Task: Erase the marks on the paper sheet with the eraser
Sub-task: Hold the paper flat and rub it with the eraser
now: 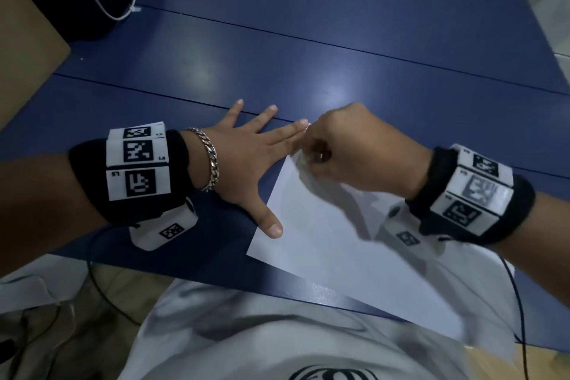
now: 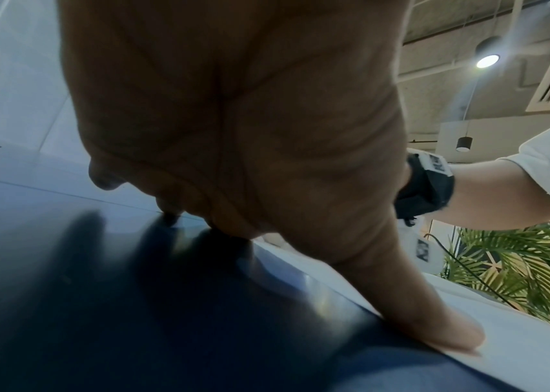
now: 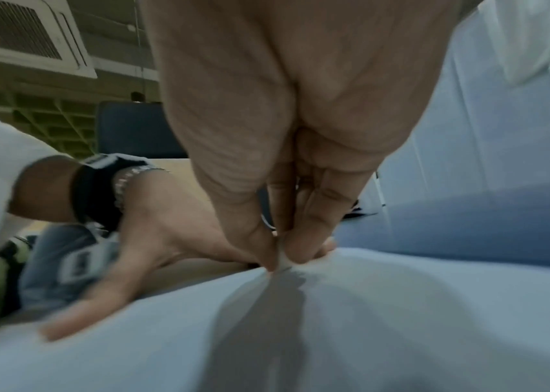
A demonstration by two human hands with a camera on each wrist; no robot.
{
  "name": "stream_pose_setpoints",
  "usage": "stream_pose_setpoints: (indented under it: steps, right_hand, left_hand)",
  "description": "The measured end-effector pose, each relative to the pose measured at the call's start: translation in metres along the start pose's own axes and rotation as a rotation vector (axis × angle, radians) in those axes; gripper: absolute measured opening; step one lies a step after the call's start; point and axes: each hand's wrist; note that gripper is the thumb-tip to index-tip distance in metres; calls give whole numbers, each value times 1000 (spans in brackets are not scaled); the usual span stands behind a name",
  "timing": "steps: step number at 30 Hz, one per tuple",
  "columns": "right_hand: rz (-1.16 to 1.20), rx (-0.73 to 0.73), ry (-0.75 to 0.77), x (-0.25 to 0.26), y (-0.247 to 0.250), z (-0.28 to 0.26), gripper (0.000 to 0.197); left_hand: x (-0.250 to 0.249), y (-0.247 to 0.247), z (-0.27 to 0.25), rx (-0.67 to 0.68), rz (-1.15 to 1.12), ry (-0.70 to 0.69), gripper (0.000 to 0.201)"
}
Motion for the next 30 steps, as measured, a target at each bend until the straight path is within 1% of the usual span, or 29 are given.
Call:
stream_pose_setpoints:
  steps: [2, 4, 6, 8, 9, 10, 11, 13, 14, 15, 16, 18, 20, 21, 24, 25, 26, 29, 30]
  right_hand:
    - [44, 64, 48, 21, -6, -6, 7]
    - [51, 120, 81, 26, -6, -8, 7]
    - [27, 79, 18, 10, -1, -4, 6]
    - [3, -23, -42, -5, 3, -2, 6]
    - [-14, -53, -50, -6, 2, -2, 6]
    - [-21, -49, -39, 0, -1, -3, 6]
    - [2, -14, -12, 10, -4, -5, 7]
    - [62, 100, 61, 31, -8, -11, 13]
    - [68, 138, 73, 33, -7, -12, 14]
    - [57, 145, 55, 28, -5, -11, 10]
    - [38, 112, 23, 18, -1, -8, 6]
    - [2, 7, -57, -2, 4, -4, 7]
    - [-18, -46, -71, -6, 2, -4, 7]
    - [-10, -36, -47, 1, -1, -5, 6]
    - [51, 92, 61, 26, -8, -14, 10]
    - [55, 123, 67, 26, -7, -15, 9]
    - [48, 122, 54, 20, -5, -14, 6]
    - [3, 1, -40, -6, 2, -9, 7]
    - [-8, -30, -45, -9, 2, -10, 7]
  left_hand:
    - [1, 0, 0, 4, -6, -8, 160]
    - [1, 0, 1, 3, -3, -8, 160]
    - [0, 1, 0, 7, 8, 3, 160]
    - [-1, 1, -1, 8, 12, 8, 160]
    - [-1, 1, -1, 7, 14, 9, 160]
    - [-1, 1, -1, 6, 17, 9, 161]
    - [0, 1, -1, 6, 16, 7, 161]
    - [0, 1, 0, 4, 10, 2, 162]
    - [-1, 1, 0, 3, 10, 2, 162]
    - [-1, 2, -1, 5, 13, 4, 162]
    - [-2, 2, -1, 8, 20, 7, 161]
    - [-2, 2, -1, 13, 33, 10, 160]
    - [-1, 1, 0, 10, 35, 9, 159]
    - [-1, 1, 0, 8, 32, 7, 160]
    - [-1, 1, 0, 1, 13, 1, 162]
    - [-1, 1, 0, 1, 17, 3, 162]
    - [-1, 1, -1, 2, 26, 5, 162]
    - [-1, 0, 0, 1, 42, 8, 160]
    - [0, 0, 0, -1, 43, 7, 160]
Point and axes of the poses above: each hand's wrist, its own z-axis towards the middle knuckle, its own y-axis out of the back of the hand, x = y × z, and after that the axes turned 8 degrees about y, right-handed
